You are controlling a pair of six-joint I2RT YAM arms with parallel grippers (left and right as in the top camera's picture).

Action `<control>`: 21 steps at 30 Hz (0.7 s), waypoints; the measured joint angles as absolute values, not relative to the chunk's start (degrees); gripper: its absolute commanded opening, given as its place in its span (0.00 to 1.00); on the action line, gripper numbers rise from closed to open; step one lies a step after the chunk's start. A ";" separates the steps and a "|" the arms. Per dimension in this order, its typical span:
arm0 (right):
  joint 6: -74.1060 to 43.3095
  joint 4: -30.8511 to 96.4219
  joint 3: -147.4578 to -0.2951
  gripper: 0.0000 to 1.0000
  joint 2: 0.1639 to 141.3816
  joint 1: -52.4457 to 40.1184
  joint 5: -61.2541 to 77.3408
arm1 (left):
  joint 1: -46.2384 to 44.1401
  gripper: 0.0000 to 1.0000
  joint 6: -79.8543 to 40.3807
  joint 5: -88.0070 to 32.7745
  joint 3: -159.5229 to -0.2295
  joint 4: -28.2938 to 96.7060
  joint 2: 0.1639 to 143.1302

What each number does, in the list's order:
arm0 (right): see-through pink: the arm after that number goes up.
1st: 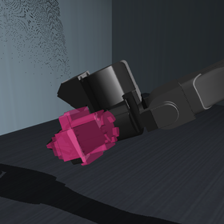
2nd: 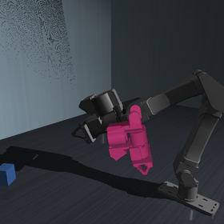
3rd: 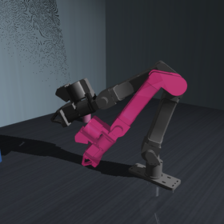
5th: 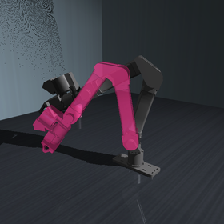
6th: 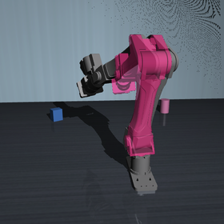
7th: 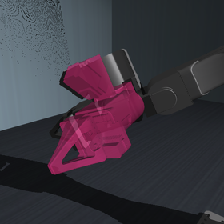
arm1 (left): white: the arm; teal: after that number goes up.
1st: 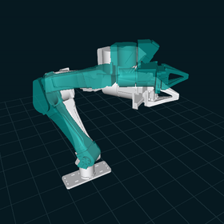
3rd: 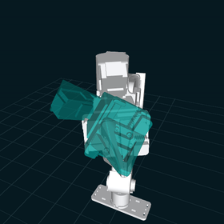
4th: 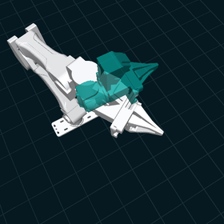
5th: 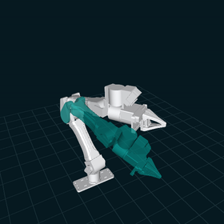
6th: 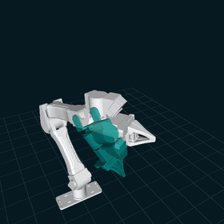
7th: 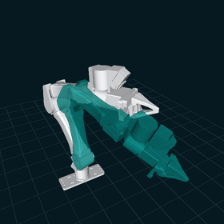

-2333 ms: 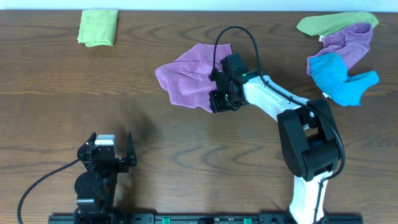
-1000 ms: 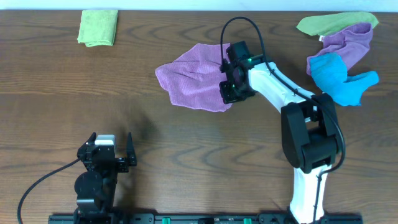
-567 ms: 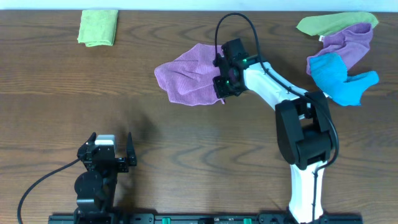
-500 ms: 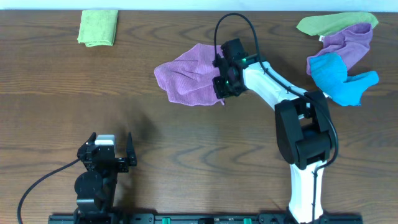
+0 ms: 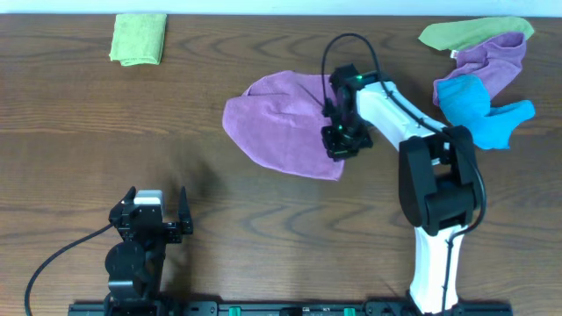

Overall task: Fold the cloth
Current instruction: 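Lower the cloth onto the table center with the right gripper, then drag the cloth's right edge rightward with the right gripper to flatten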

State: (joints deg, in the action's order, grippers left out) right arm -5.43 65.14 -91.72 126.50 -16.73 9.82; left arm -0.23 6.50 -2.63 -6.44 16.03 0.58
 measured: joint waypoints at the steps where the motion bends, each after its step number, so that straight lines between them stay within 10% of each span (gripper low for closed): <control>1: -5.45 66.43 -91.64 0.02 126.65 -16.21 9.65 | -0.23 0.95 6.52 -2.63 -6.44 16.03 0.58; 21: -12.69 75.35 -90.26 0.02 127.98 -15.22 -3.53 | -0.23 0.95 6.50 -2.63 -6.44 16.03 0.58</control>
